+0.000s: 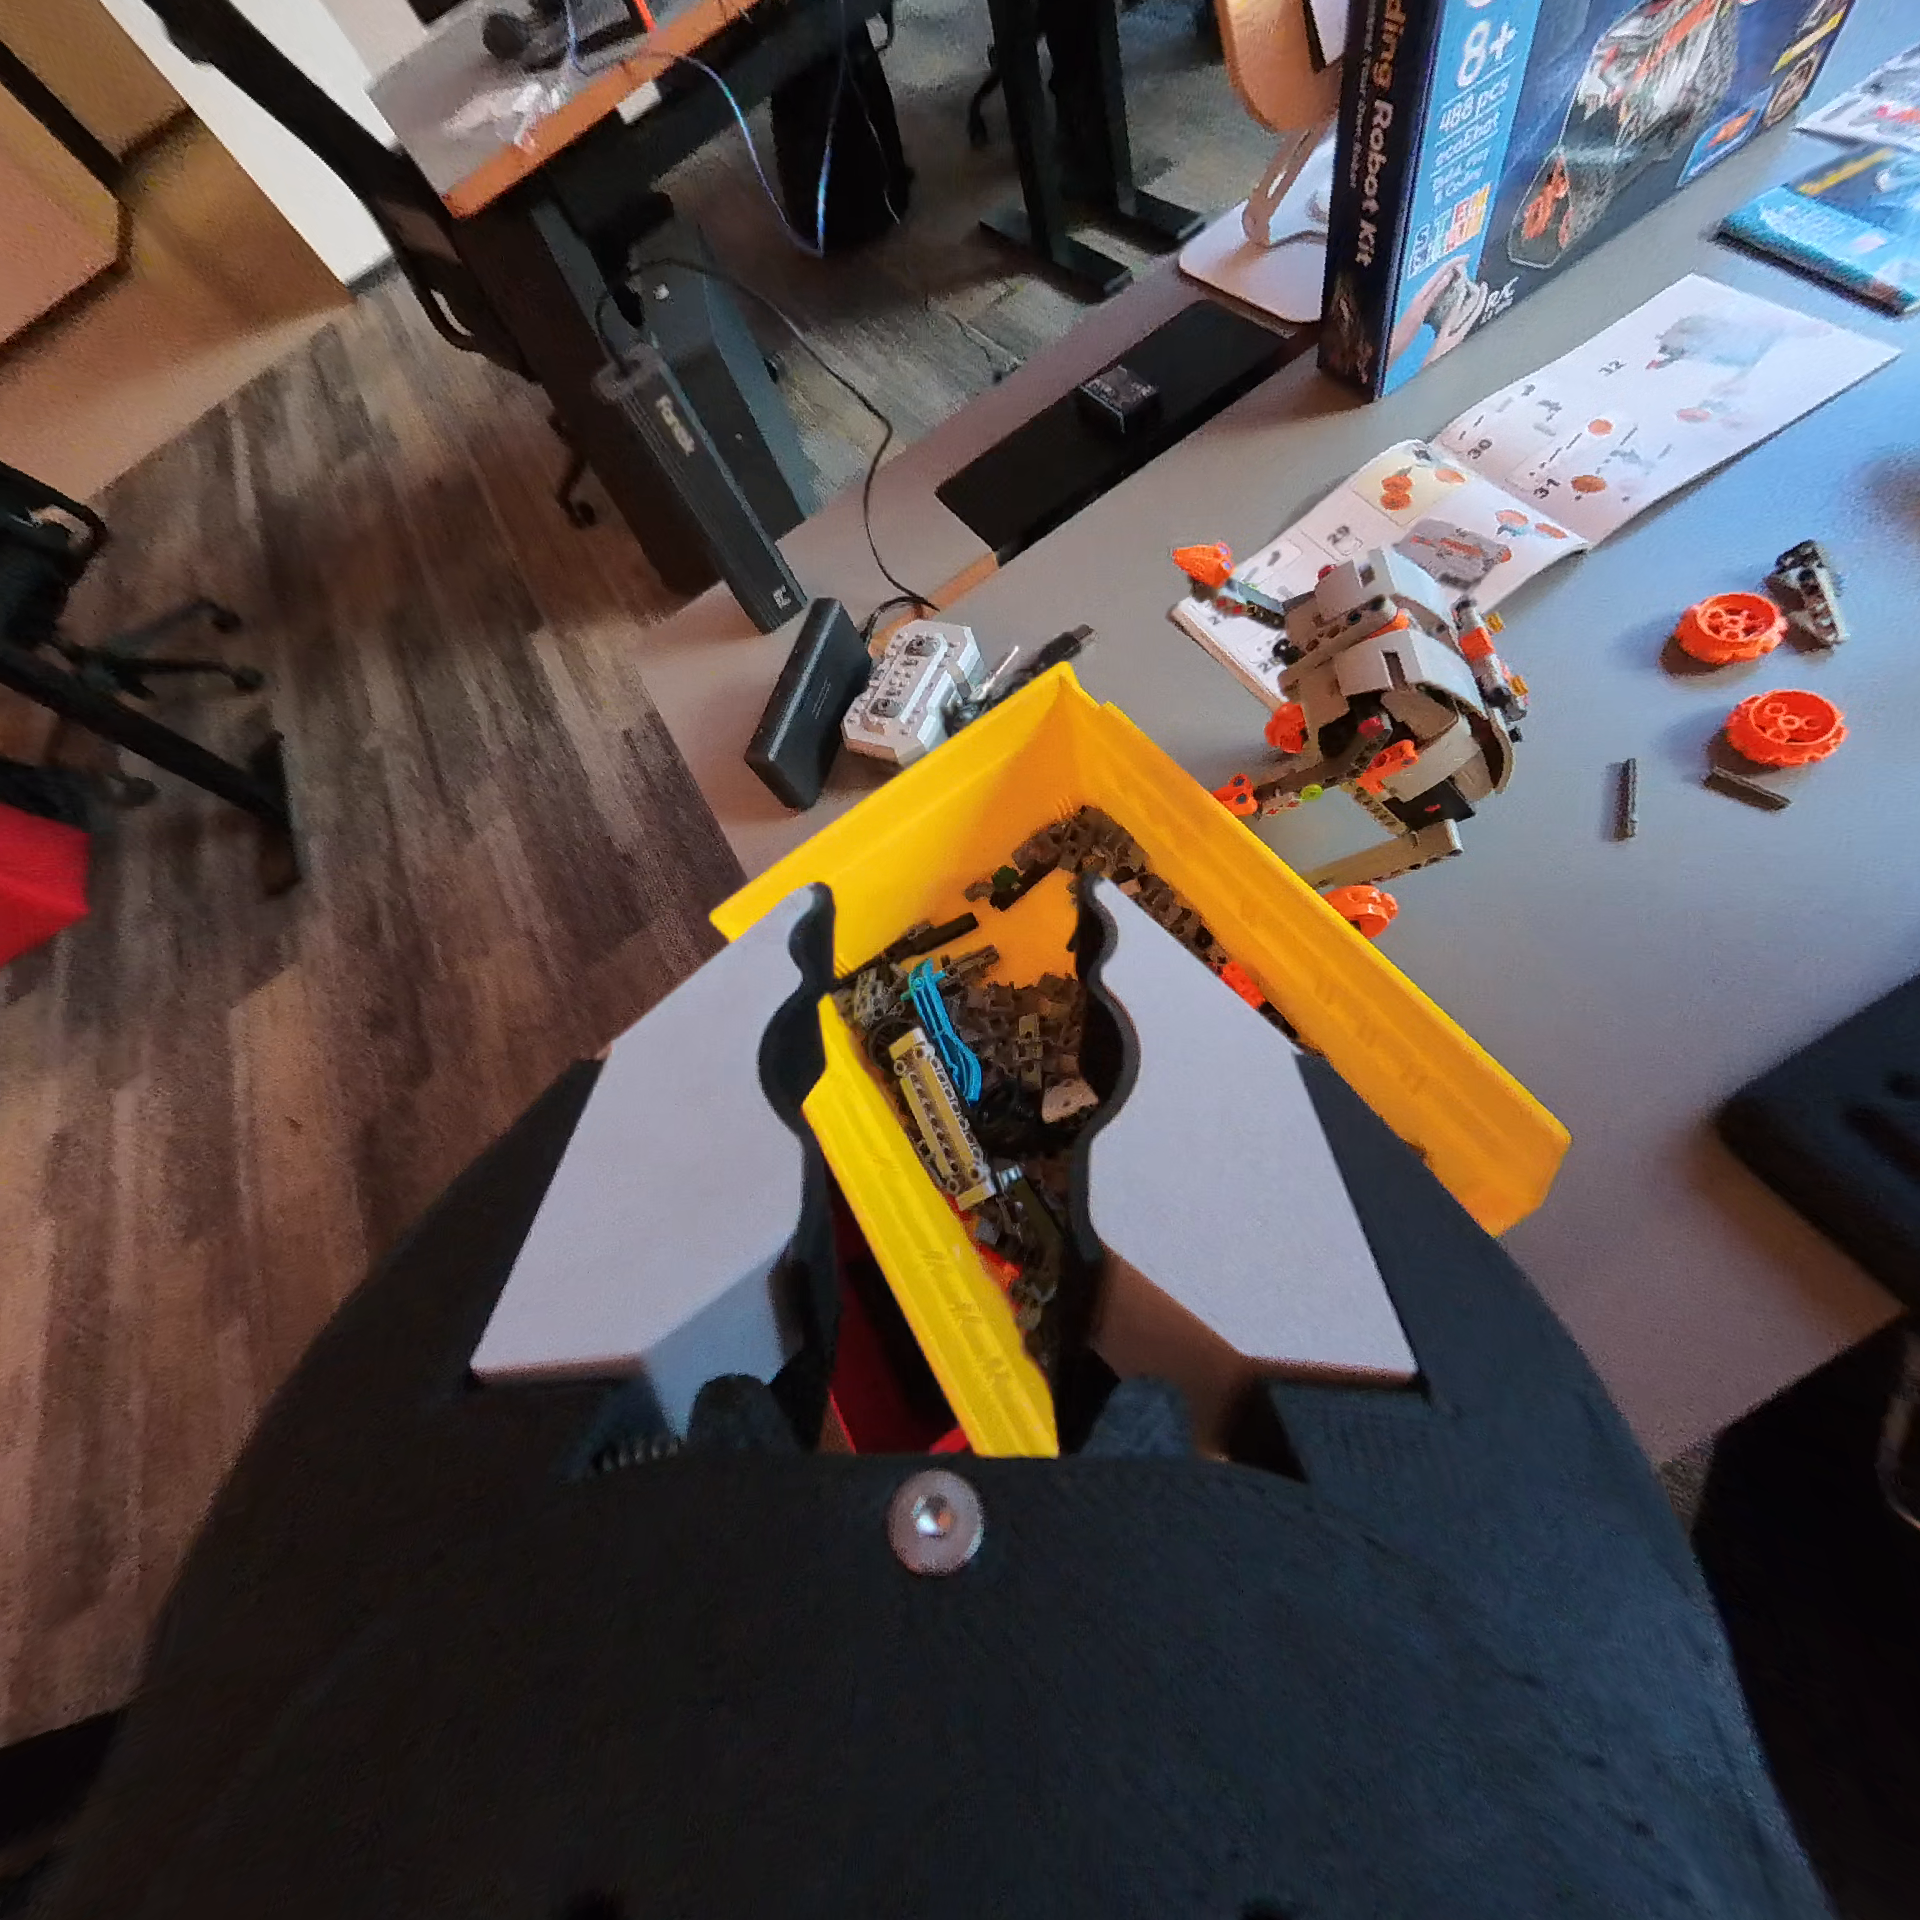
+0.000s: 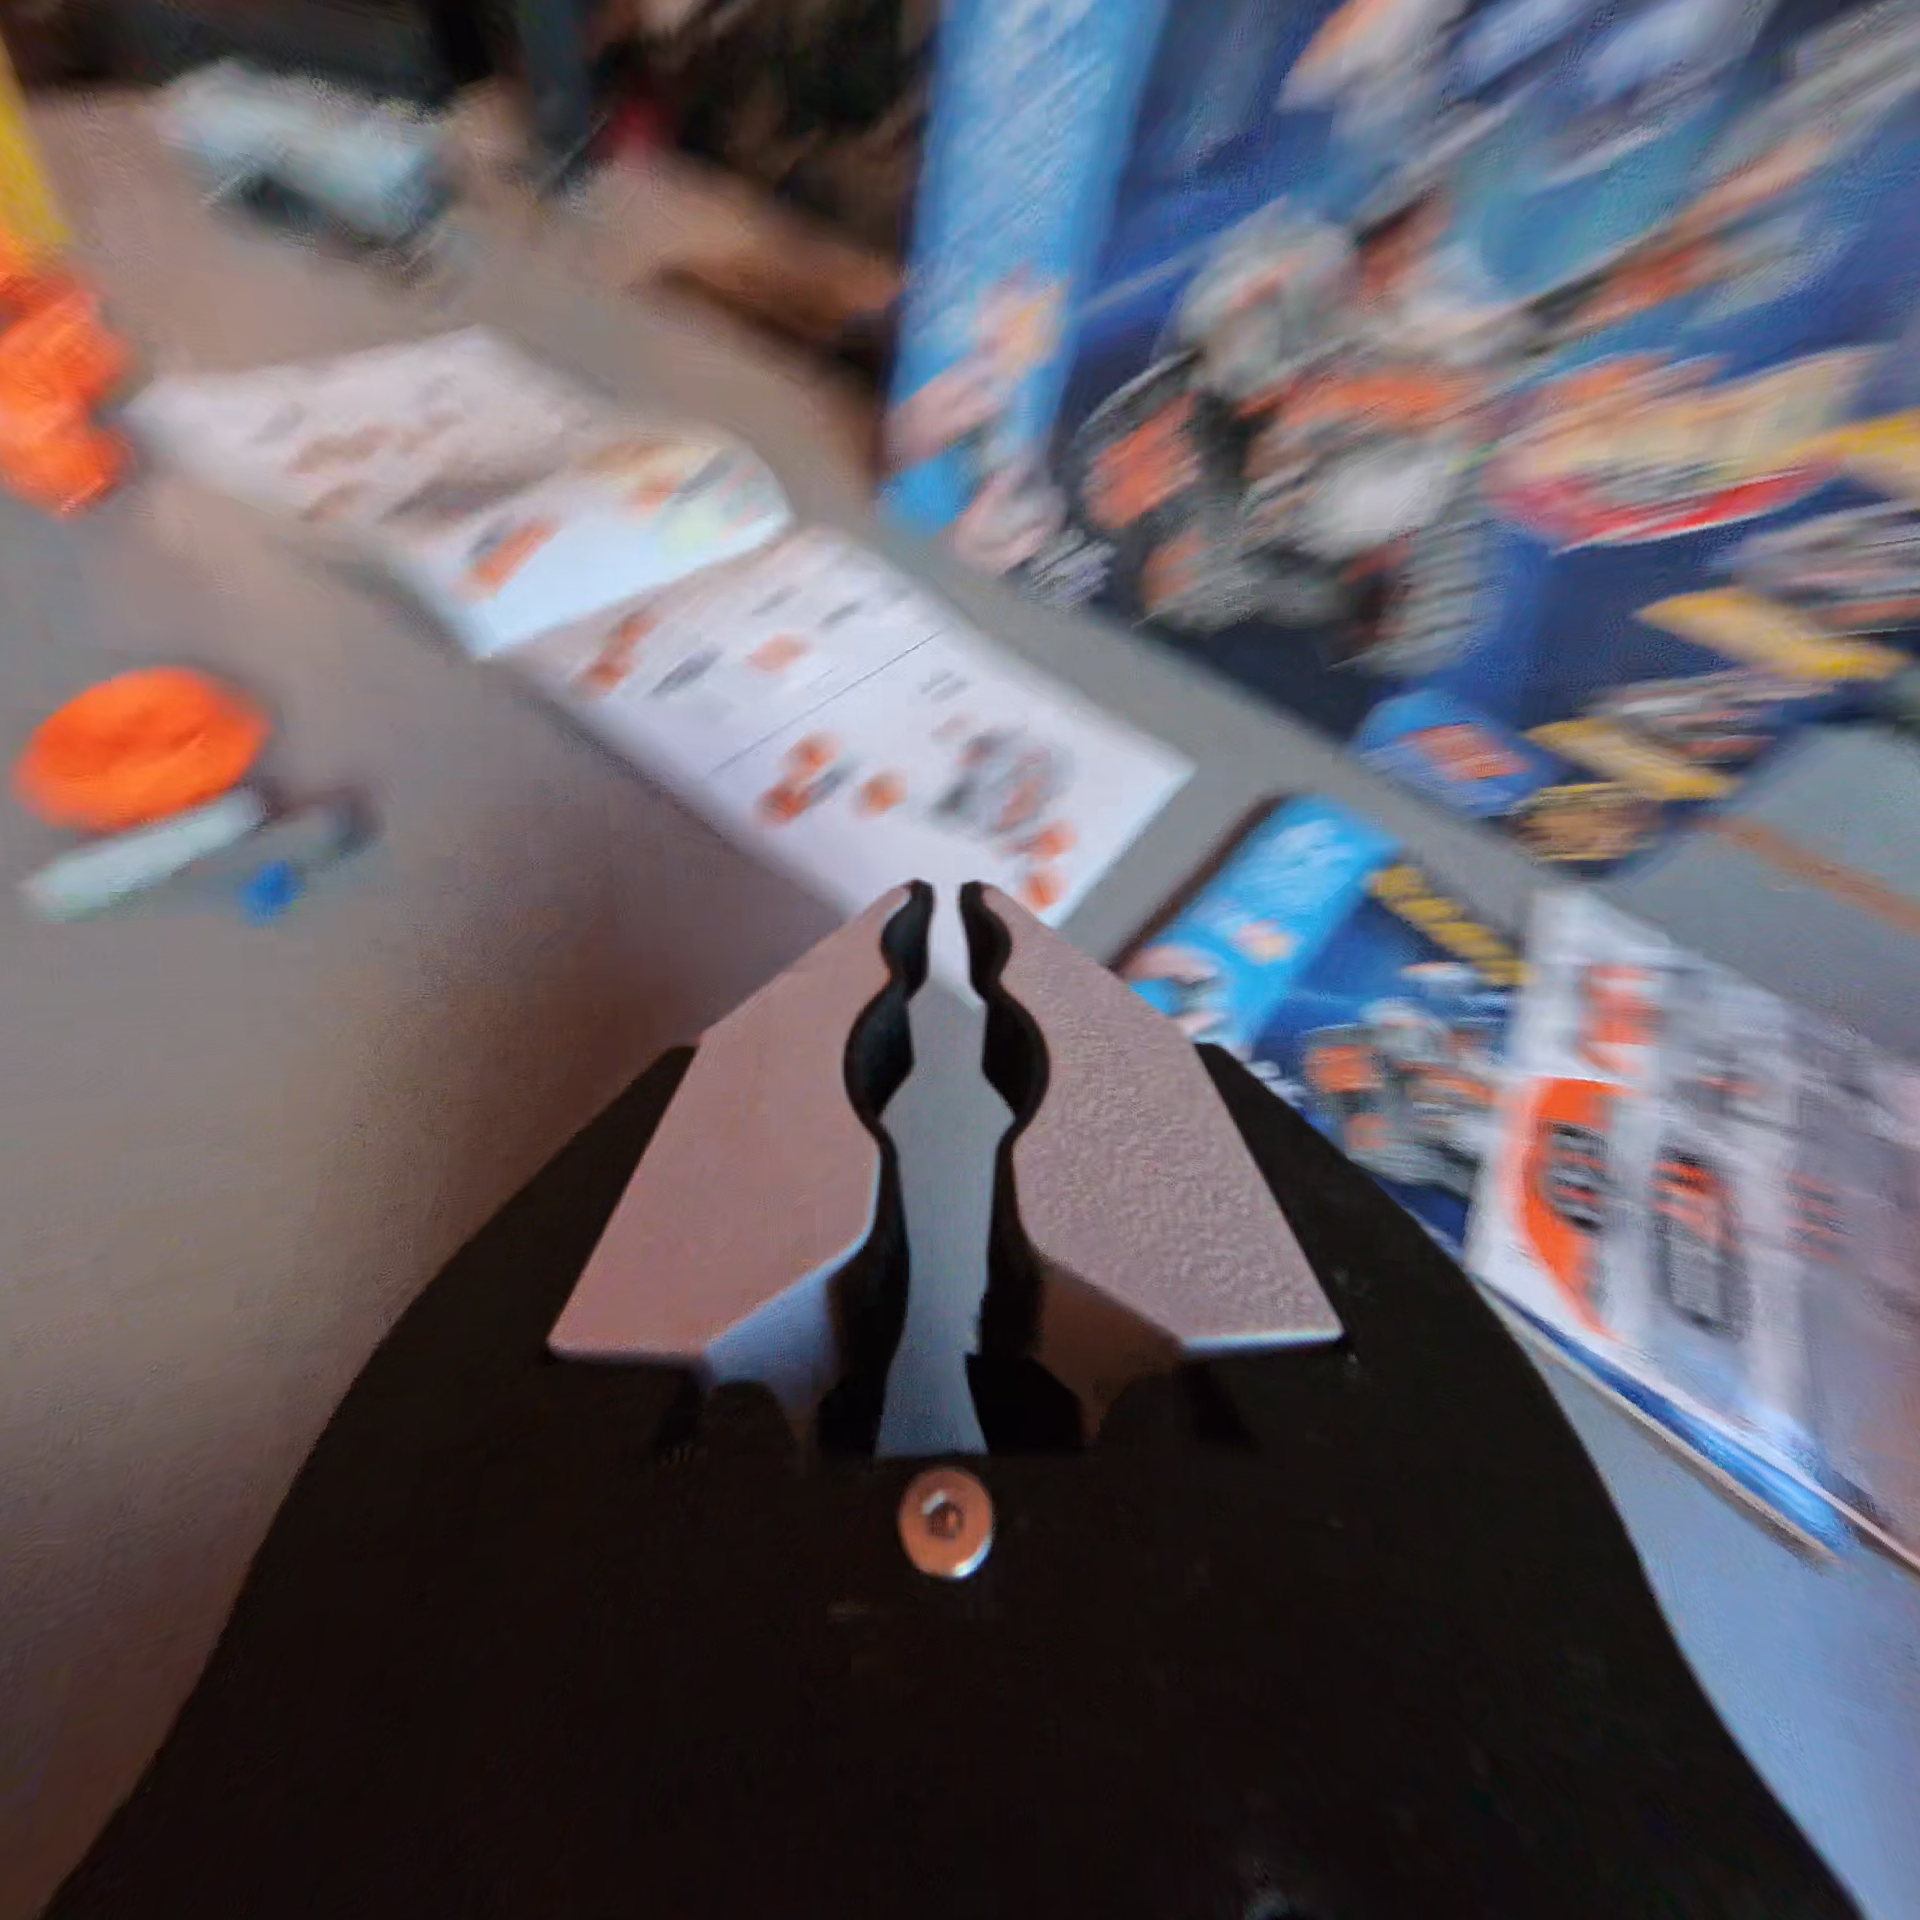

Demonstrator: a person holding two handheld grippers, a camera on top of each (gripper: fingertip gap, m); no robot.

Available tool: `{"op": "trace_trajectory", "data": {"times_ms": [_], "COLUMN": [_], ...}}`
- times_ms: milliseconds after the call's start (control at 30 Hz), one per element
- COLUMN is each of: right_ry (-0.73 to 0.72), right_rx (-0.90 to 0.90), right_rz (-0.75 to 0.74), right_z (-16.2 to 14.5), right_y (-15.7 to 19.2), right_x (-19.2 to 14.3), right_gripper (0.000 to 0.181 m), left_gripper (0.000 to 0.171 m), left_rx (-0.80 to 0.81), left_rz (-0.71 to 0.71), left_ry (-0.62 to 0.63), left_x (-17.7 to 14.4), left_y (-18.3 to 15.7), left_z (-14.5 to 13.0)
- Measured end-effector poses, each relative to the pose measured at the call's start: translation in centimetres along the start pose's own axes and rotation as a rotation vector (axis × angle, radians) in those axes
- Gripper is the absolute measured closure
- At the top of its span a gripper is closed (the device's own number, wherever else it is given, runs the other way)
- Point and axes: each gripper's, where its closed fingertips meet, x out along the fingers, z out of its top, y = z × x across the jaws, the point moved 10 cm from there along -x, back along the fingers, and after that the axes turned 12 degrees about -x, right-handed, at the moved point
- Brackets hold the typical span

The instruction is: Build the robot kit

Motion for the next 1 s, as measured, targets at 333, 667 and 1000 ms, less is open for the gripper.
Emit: {"op": "trace_trajectory", "data": {"times_ms": [333,667,1000], "right_ry": [-0.184,-0.257,-0.022], "right_rx": [-0.118,0.025,0.008], "right_rz": [-0.141,-0.072,-0.021], "right_z": [3.4,5.8,3.4], "right_y": [0.8,3.8,3.5], "right_x": [-0.4,-0.3,1.5], "right_gripper": [0.144,0.156,0.163], "left_gripper": [0.1,0.116,0.12], "left_rx": [-0.028,-0.036,-0.176], "left_rz": [-0.067,-0.106,-0.146], "left_ry": [-0.088,0.064,0.238], "left_x": [1.8,5.8,10.3], "left_y": [1.8,-2.2,0.8], "left_z": [-0.6,-6.9,-10.7]}}
